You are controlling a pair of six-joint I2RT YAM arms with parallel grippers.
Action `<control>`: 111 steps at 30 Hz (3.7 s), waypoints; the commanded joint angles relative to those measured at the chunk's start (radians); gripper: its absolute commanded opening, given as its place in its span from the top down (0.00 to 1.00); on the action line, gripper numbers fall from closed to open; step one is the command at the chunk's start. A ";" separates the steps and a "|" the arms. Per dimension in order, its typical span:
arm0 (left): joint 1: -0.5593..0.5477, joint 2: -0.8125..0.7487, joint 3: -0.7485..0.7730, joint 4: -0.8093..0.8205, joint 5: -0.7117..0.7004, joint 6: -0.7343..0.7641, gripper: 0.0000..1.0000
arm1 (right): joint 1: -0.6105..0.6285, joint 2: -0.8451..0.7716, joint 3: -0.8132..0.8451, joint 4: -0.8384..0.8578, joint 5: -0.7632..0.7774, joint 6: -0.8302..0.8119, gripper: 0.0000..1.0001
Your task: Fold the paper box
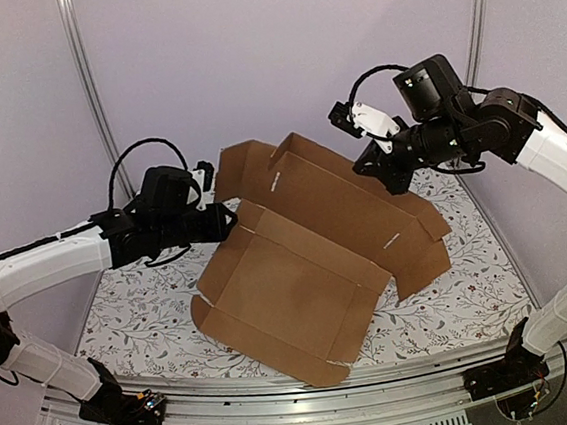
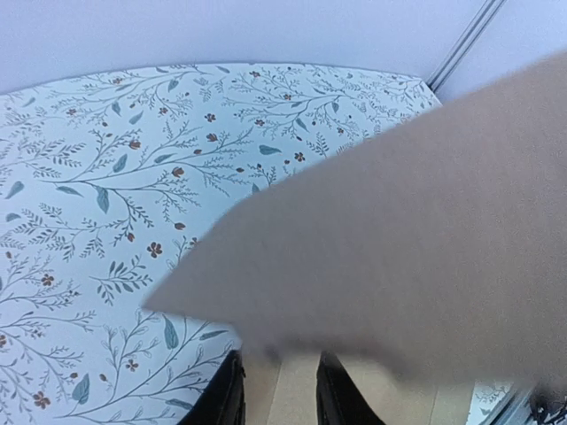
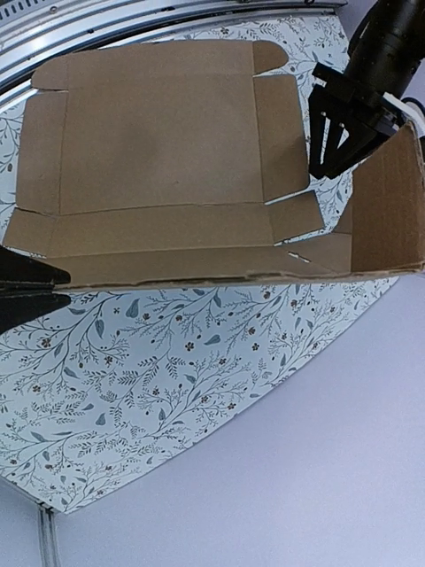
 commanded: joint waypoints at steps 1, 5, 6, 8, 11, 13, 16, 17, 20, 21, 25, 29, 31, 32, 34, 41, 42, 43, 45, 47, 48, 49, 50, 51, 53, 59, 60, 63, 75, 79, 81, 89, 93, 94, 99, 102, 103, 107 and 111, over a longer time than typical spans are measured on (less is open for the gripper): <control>-0.004 -0.004 0.047 0.006 -0.082 0.039 0.74 | -0.003 -0.063 -0.053 0.060 -0.036 0.044 1.00; -0.004 -0.005 0.065 0.015 -0.106 0.063 0.81 | -0.004 -0.109 -0.107 0.094 -0.059 0.072 1.00; -0.004 -0.003 0.067 0.019 -0.107 0.068 0.85 | -0.003 -0.121 -0.116 0.100 -0.061 0.082 1.00; -0.004 -0.001 0.072 0.020 -0.111 0.074 0.91 | -0.003 -0.137 -0.135 0.114 -0.088 0.094 1.00; -0.004 0.001 0.078 0.021 -0.111 0.081 0.98 | -0.003 -0.165 -0.154 0.128 -0.105 0.112 1.00; -0.004 0.002 0.076 0.024 -0.116 0.086 1.00 | -0.003 -0.179 -0.163 0.136 -0.107 0.122 1.00; -0.004 0.001 0.071 0.028 -0.116 0.089 1.00 | -0.002 -0.201 -0.174 0.148 -0.121 0.139 1.00; -0.004 0.001 0.069 0.032 -0.116 0.091 1.00 | -0.002 -0.206 -0.177 0.152 -0.124 0.143 1.00; -0.004 0.001 0.065 0.037 -0.116 0.093 1.00 | -0.003 -0.225 -0.189 0.161 -0.133 0.156 1.00; -0.004 0.001 0.067 0.039 -0.114 0.093 1.00 | -0.003 -0.230 -0.191 0.163 -0.136 0.158 1.00; -0.004 -0.001 0.068 0.046 -0.091 0.092 1.00 | -0.003 -0.242 -0.201 0.167 -0.140 0.170 1.00; -0.004 -0.009 0.065 0.060 -0.033 0.086 1.00 | -0.002 -0.244 -0.212 0.177 -0.119 0.179 1.00; -0.004 -0.009 0.067 0.065 0.003 0.084 1.00 | -0.002 -0.237 -0.212 0.183 -0.110 0.188 1.00; -0.004 -0.009 0.067 0.070 0.026 0.079 1.00 | -0.003 -0.234 -0.212 0.187 -0.107 0.194 1.00; -0.004 -0.010 0.066 0.080 0.060 0.072 1.00 | -0.002 -0.227 -0.210 0.195 -0.103 0.202 1.00; -0.006 0.015 0.070 0.085 0.128 0.052 1.00 | -0.002 -0.203 -0.209 0.222 -0.111 0.224 1.00; -0.006 0.018 0.071 0.087 0.135 0.048 1.00 | -0.003 -0.201 -0.209 0.224 -0.111 0.227 1.00; -0.006 0.025 0.072 0.089 0.147 0.044 1.00 | -0.004 -0.200 -0.209 0.227 -0.110 0.228 1.00; -0.008 0.033 0.074 0.091 0.175 0.040 1.00 | -0.002 -0.195 -0.209 0.232 -0.101 0.232 1.00; -0.010 0.041 0.076 0.093 0.187 0.033 1.00 | -0.003 -0.191 -0.209 0.236 -0.097 0.238 1.00; -0.011 0.044 0.075 0.095 0.194 0.029 1.00 | -0.003 -0.190 -0.209 0.237 -0.092 0.240 1.00; -0.013 0.048 0.074 0.098 0.201 0.025 1.00 | -0.002 -0.189 -0.209 0.238 -0.088 0.241 1.00; -0.015 0.052 0.073 0.098 0.205 0.021 1.00 | -0.002 -0.187 -0.209 0.240 -0.084 0.243 1.00; -0.018 0.057 0.072 0.100 0.206 0.019 1.00 | -0.002 -0.188 -0.207 0.241 -0.080 0.245 1.00; -0.023 0.065 0.069 0.102 0.209 0.014 1.00 | -0.004 -0.187 -0.207 0.245 -0.078 0.247 1.00; -0.047 0.092 0.073 0.112 0.227 -0.002 1.00 | -0.003 -0.181 -0.208 0.254 -0.038 0.256 1.00; -0.053 0.097 0.074 0.114 0.228 -0.003 1.00 | -0.003 -0.180 -0.209 0.255 -0.038 0.257 1.00; -0.066 0.115 0.076 0.119 0.225 -0.007 1.00 | -0.003 -0.177 -0.209 0.261 -0.034 0.262 1.00; -0.081 0.160 0.100 0.122 0.209 0.000 1.00 | -0.002 -0.180 -0.211 0.266 -0.032 0.265 1.00; -0.081 0.125 0.110 0.082 0.163 0.023 1.00 | -0.002 -0.184 -0.214 0.256 -0.002 0.260 1.00; -0.081 0.099 0.111 0.049 0.128 0.037 1.00 | -0.002 -0.186 -0.220 0.253 0.014 0.258 1.00; -0.079 -0.060 0.053 -0.044 -0.054 0.077 0.92 | -0.002 -0.198 -0.242 0.243 0.050 0.249 1.00; -0.079 -0.133 0.023 -0.060 -0.087 0.072 0.91 | -0.002 -0.204 -0.259 0.260 0.044 0.268 1.00; -0.079 -0.146 0.015 -0.058 -0.086 0.067 0.91 | -0.003 -0.209 -0.265 0.270 0.053 0.282 1.00; -0.079 -0.183 -0.020 -0.043 -0.048 0.044 0.90 | -0.008 -0.214 -0.248 0.277 0.088 0.360 1.00; -0.079 -0.182 -0.030 -0.040 -0.035 0.042 0.90 | -0.025 -0.218 -0.217 0.257 0.087 0.386 1.00; -0.079 -0.180 -0.034 -0.035 -0.033 0.042 0.89 | -0.029 -0.218 -0.206 0.247 0.079 0.388 1.00; -0.078 -0.158 -0.026 -0.002 -0.044 0.050 0.88 | -0.035 -0.212 -0.162 0.198 0.022 0.382 1.00; -0.075 -0.109 0.023 0.017 -0.049 0.065 0.88 | -0.040 -0.224 -0.154 0.186 -0.036 0.398 1.00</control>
